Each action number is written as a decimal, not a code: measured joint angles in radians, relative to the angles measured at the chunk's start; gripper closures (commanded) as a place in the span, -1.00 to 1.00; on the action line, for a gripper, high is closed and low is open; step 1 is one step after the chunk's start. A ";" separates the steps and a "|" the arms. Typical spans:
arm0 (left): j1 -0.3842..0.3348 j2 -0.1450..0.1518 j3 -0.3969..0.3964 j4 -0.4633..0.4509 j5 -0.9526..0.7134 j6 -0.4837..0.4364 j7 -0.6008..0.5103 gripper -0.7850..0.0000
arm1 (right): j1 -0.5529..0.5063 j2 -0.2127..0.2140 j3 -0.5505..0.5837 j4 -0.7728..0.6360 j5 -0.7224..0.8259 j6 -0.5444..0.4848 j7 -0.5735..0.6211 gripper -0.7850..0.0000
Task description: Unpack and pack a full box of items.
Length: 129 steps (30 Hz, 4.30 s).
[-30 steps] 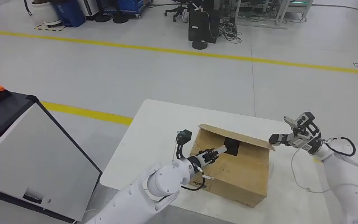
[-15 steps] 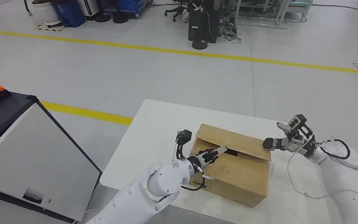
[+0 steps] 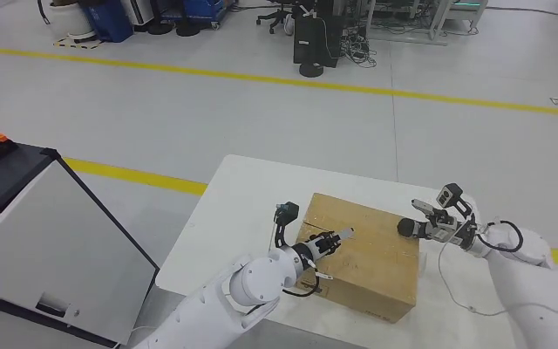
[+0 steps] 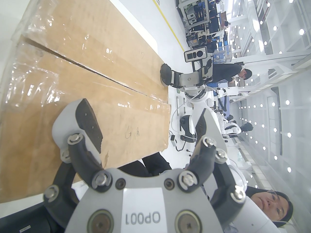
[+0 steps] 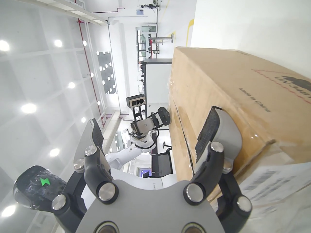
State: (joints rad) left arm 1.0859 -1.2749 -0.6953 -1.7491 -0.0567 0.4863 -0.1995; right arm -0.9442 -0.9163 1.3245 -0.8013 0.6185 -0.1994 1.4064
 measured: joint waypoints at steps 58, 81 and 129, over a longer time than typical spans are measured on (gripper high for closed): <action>0.000 0.000 0.000 0.000 0.000 0.000 0.000 -1.00 | -0.063 0.124 0.262 0.308 -0.025 0.099 0.041 -1.00; 0.000 0.000 0.000 0.000 0.000 0.000 0.000 -1.00 | -0.207 0.129 0.158 0.068 -0.166 0.438 0.131 -1.00; 0.000 0.000 0.000 0.000 0.000 0.000 0.000 -1.00 | -0.386 0.132 0.034 -0.107 0.493 0.794 -0.239 1.00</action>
State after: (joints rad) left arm 1.0859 -1.2749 -0.6953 -1.7491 -0.0567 0.4863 -0.1995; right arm -1.3306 -0.7842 1.3584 -0.9080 1.1110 0.5948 1.1671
